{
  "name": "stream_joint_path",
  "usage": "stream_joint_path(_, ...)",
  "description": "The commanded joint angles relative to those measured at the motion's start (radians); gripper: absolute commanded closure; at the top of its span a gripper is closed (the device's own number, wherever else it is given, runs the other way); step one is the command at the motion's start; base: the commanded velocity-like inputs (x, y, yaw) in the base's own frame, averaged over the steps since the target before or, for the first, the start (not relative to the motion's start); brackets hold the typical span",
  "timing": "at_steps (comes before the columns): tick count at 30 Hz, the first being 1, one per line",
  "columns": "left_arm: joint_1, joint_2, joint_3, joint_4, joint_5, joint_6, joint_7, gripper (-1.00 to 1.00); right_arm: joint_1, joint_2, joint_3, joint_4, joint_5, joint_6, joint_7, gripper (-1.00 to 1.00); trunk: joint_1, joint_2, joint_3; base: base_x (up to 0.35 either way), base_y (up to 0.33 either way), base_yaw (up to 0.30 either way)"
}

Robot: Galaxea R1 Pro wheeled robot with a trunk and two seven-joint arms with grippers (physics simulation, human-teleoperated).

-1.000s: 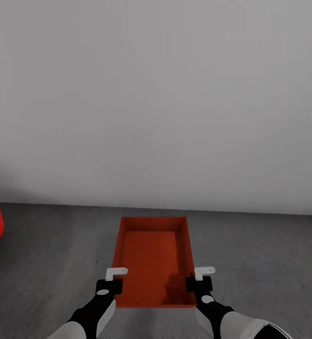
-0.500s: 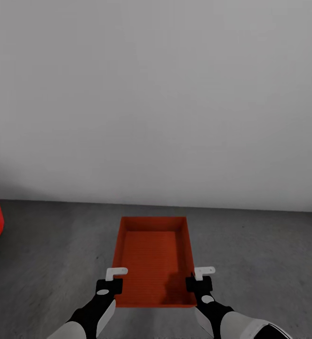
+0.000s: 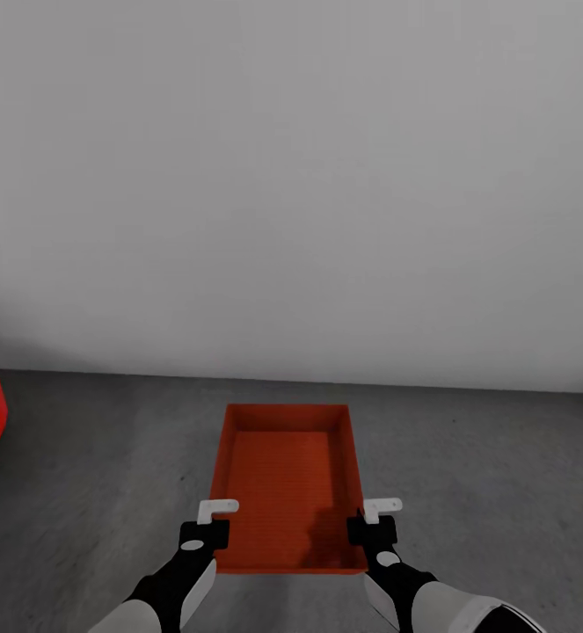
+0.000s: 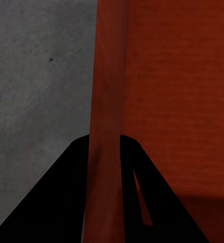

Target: Move the two storage containers from the living room to the garage. In the garage, place one container on the floor and stack the other container on top of it (either order is fine).

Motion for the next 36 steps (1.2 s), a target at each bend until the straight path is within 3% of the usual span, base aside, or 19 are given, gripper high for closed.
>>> stream_joint_path(1,-0.001,0.001,0.018,-0.020,0.021,0.003,0.010,1.00,-0.001,0.000,-0.076,0.010,-0.044,-0.010,-0.006,1.00,0.000,-0.001,-0.001,0.000,0.000,0.000)
stream_joint_path(5,-0.001,0.001,0.018,-0.019,0.021,0.003,0.010,1.00,-0.001,0.000,-0.076,0.010,-0.054,-0.010,-0.006,1.00,0.000,-0.001,-0.001,0.000,0.000,0.000)
stream_joint_path(36,-0.001,0.001,0.020,-0.019,0.021,0.004,0.010,1.00,-0.001,0.000,-0.076,0.010,-0.055,-0.011,-0.006,1.00,0.119,-0.218,-0.098,0.000,0.000,0.000)
